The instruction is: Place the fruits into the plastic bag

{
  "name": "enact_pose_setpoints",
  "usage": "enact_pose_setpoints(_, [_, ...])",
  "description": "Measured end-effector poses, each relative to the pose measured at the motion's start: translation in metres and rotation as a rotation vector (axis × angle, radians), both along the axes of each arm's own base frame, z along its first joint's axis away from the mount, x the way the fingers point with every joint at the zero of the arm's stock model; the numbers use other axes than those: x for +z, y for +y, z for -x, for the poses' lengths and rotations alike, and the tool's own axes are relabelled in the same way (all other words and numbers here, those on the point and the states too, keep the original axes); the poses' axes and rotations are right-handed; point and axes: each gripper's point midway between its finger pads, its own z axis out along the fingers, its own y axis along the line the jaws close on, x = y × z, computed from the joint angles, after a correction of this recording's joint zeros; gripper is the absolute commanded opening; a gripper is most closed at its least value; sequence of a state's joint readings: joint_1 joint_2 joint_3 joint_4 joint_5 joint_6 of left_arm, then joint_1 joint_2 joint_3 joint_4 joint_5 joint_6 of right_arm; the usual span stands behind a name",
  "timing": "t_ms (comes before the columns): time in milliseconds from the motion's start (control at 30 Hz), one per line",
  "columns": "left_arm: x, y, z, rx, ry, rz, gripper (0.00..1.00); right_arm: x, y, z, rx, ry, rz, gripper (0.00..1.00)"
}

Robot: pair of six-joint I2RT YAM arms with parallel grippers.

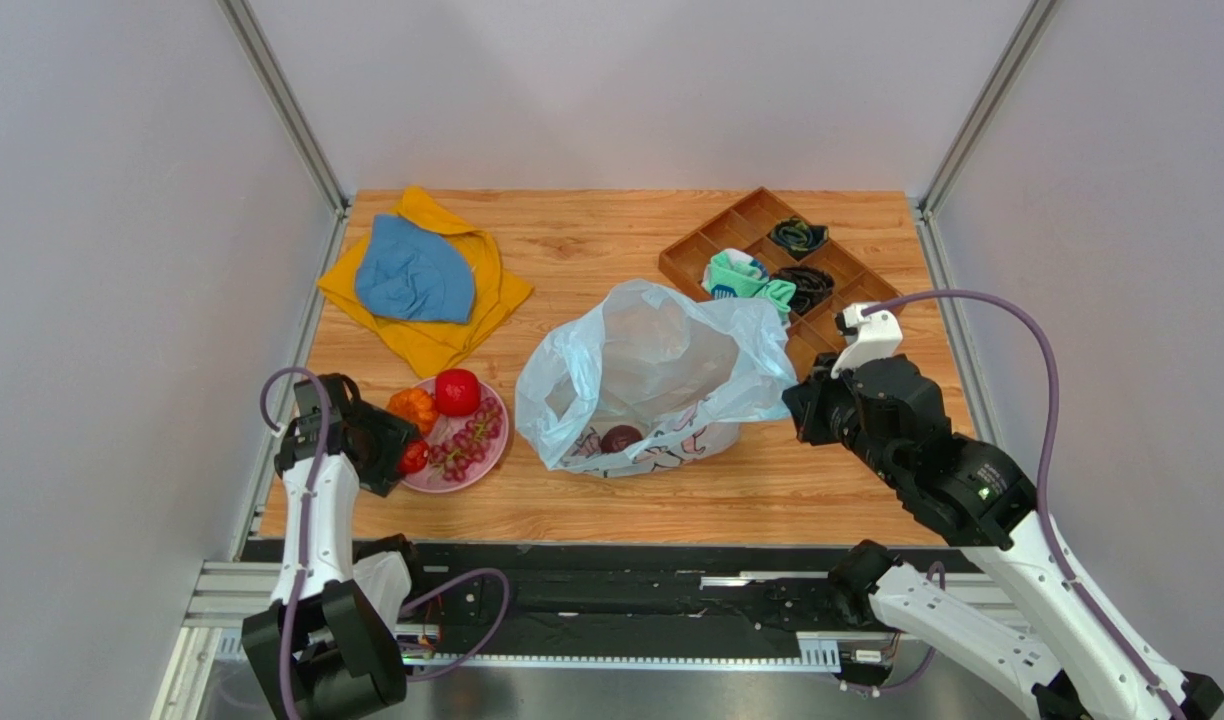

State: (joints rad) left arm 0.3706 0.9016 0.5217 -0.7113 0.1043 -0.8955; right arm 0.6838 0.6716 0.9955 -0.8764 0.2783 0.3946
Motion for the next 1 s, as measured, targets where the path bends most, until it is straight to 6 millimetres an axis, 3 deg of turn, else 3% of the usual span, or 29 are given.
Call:
enact_pose_setpoints(467, [0.003,-0.002,-0.002,0.003,-0.048,0.009,0.52,-0.001,0.001,-0.001,0.0,0.003,0.003,0.0])
enact_pose_setpoints(667, [0.015,-0.007,-0.001,-0.01,-0.105,0.009,0.51,-0.001,0.001,-0.001,0.002,0.002,0.005,0.0])
enact_pose_setpoints(1000, [0.019,-0.024,0.01,-0.055,-0.096,0.077,0.5,0.0,0.001,-0.001,0.002,-0.001,0.002,0.0])
